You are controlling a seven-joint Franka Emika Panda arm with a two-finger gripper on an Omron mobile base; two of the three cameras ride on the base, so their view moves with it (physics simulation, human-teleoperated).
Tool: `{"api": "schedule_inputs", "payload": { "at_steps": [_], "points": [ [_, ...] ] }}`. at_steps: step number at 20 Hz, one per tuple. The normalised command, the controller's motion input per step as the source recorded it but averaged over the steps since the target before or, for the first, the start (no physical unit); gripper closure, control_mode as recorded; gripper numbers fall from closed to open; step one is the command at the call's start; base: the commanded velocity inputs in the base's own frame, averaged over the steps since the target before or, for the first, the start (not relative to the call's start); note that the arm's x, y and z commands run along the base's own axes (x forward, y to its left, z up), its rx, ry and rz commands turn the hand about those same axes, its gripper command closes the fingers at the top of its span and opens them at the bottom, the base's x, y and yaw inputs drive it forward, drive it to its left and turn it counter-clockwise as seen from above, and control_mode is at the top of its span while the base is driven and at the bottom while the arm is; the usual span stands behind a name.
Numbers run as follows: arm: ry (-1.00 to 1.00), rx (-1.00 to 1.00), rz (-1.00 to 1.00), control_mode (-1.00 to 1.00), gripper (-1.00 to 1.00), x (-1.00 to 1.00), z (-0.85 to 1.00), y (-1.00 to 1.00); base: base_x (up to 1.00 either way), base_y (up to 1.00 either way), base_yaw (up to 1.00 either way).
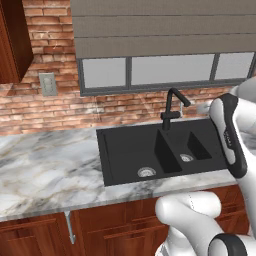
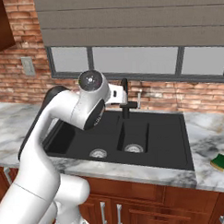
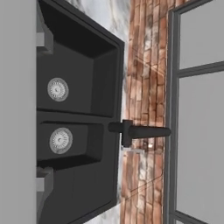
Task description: Soak the sponge with water for a few seconds and then drop it inside the sink.
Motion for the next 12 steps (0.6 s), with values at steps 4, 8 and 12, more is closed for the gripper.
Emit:
{"api": "schedule_inputs", "payload": {
  "at_steps": [4, 8, 12],
  "points": [
    [0.00, 0.01, 0.00, -1.00, -1.00, 0.00, 0.01, -0.50, 0.00, 0.00, 0.00],
    [0.00, 0.00, 0.00, -1.00, -1.00, 0.00, 0.00, -0.50, 0.00, 0.00, 0.00],
    [0.00, 0.00, 0.00, -1.00, -1.00, 0.02, 0.00, -0.38, 0.00, 0.00, 0.00]
  ]
}}
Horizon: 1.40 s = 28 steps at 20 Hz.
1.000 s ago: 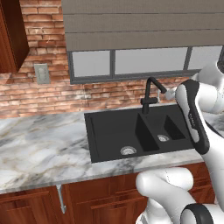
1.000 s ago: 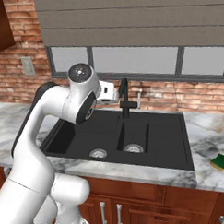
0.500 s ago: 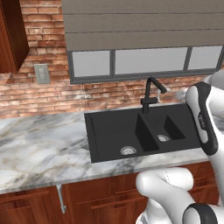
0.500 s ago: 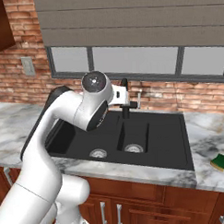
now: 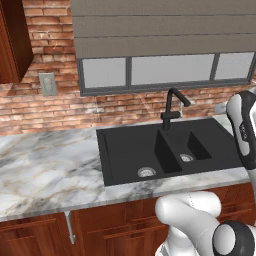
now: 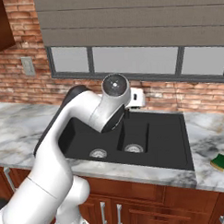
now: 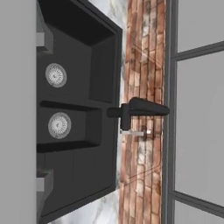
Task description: Soak the sponge with water for a few seconds and then drop it inside the sink.
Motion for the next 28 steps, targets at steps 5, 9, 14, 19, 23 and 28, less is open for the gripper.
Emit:
{"api": "schedule_inputs", "payload": {
  "at_steps": [5, 9, 14, 19, 23, 28],
  "points": [
    [0.00, 0.00, 0.03, -1.00, -1.00, 0.03, 0.00, -0.13, 0.00, 0.00, 0.00],
    [-0.01, 0.00, 0.03, -1.00, -1.00, 0.07, 0.00, -0.01, 0.00, 0.00, 0.00],
    [-0.01, 0.00, 0.04, -1.00, -1.00, 0.17, -0.13, 0.00, 0.00, 0.00, 0.00],
    [0.00, 0.00, 0.04, -1.00, -1.00, 0.37, -0.14, -0.07, 0.00, 0.00, 0.00],
    [-0.02, 0.03, 0.05, -1.00, -1.00, 0.41, -0.13, -0.16, 0.00, 0.00, 0.00],
    [-0.04, 0.04, 0.06, -1.00, -1.00, 0.27, -0.05, -0.31, 0.00, 0.00, 0.00]
  ]
}}
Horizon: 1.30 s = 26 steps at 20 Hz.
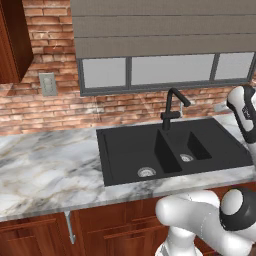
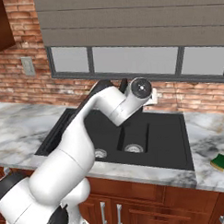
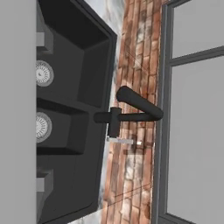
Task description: Soak the sponge with water for a few seconds and then drop it inside the sink.
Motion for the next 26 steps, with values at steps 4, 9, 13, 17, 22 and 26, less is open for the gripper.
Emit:
{"api": "schedule_inputs", "payload": {
  "at_steps": [4, 9, 13, 17, 22, 26],
  "points": [
    [0.00, 0.02, 0.06, -1.00, -1.00, 0.28, 0.00, -0.42, 0.00, 0.00, 0.00],
    [0.00, 0.00, 0.02, -1.00, -1.00, 0.26, 0.00, -0.27, 0.00, 0.00, 0.00],
    [0.00, 0.00, 0.00, -1.00, -1.00, 0.23, 0.00, -0.18, 0.00, 0.00, 0.00],
    [0.00, 0.00, 0.00, -1.00, -1.00, 0.14, 0.00, -0.04, 0.00, 0.00, 0.00],
    [0.00, 0.00, -0.02, -1.00, -1.00, 0.00, -0.21, 0.03, 0.00, 0.00, 0.00],
    [-0.01, 0.00, -0.08, -1.00, -1.00, 0.03, -0.31, 0.17, 0.00, 0.00, 0.00]
  ]
}}
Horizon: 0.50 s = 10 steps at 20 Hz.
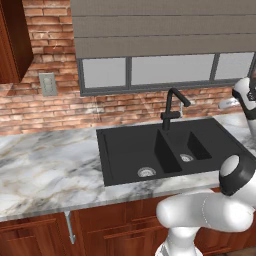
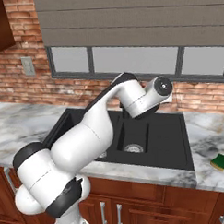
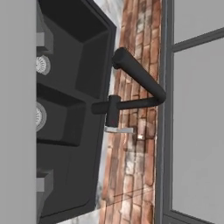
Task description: Soak the sponge with water for a few seconds and then drop it inside the sink.
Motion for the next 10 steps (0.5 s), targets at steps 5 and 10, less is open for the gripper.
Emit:
{"api": "schedule_inputs", "payload": {
  "at_steps": [5, 10],
  "points": [
    [-0.05, 0.00, -0.10, -1.00, -1.00, 0.02, -0.20, 0.10, 0.00, 0.00, 0.00],
    [-0.06, 0.00, -0.04, -1.00, -1.00, 0.04, -0.09, 0.00, 0.00, 0.00, 0.00]
  ]
}}
